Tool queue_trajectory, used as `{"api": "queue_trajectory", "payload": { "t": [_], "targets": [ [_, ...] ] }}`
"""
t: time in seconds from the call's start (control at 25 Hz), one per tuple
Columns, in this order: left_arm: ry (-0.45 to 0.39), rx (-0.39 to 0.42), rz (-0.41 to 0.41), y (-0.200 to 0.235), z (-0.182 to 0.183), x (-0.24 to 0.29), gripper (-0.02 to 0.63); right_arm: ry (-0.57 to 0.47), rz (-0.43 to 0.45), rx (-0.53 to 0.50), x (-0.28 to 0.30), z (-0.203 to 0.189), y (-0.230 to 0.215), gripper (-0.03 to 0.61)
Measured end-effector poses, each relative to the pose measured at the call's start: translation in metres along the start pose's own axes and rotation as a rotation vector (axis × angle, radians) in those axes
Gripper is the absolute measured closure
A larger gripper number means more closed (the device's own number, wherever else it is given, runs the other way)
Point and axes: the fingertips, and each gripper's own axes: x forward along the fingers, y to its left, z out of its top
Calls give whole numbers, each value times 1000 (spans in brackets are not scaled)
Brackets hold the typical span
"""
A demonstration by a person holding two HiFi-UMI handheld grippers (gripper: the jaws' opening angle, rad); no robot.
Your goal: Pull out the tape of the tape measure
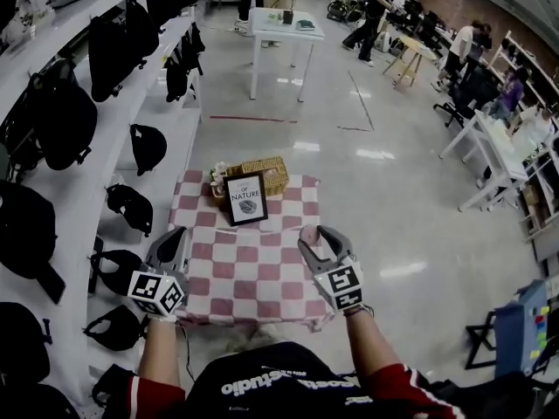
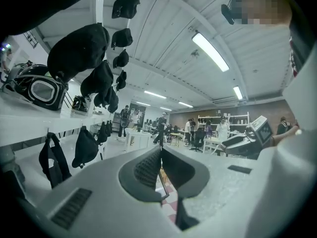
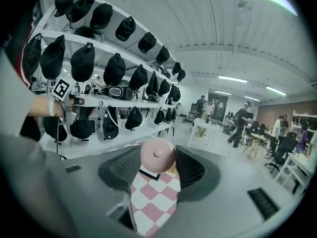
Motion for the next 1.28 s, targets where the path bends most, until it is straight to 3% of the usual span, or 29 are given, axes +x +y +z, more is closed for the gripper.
{"api": "queue_trajectory", "payload": {
  "t": [0.28, 0.64, 0.88, 1.28],
  "targets": [
    [3, -2, 3, 7, -19, 22, 606, 25, 22, -27, 23, -20, -5, 357],
    [59, 6, 74, 20, -64, 56, 606, 91, 41, 68, 59, -65, -20, 357],
    [154, 36, 101, 26, -113, 80, 606, 168, 64, 133, 86, -109, -28, 357],
    [261, -15, 135, 39, -186, 106, 606, 299, 97, 215, 125, -188, -36, 357]
  ]
}}
